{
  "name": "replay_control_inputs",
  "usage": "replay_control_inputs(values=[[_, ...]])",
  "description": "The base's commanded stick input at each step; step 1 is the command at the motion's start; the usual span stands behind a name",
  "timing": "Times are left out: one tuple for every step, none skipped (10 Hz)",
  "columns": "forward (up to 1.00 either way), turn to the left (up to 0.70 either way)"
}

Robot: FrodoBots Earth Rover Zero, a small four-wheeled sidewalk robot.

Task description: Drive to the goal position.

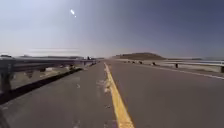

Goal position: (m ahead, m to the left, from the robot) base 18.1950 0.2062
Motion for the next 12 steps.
replay_control_inputs(values=[[0.50,0.00],[0.50,0.50],[0.50,0.50],[0.50,0.00],[0.50,0.00],[0.50,0.00],[0.50,0.00],[0.50,0.00],[0.50,0.00],[0.50,0.00],[0.50,0.00],[0.50,0.00]])
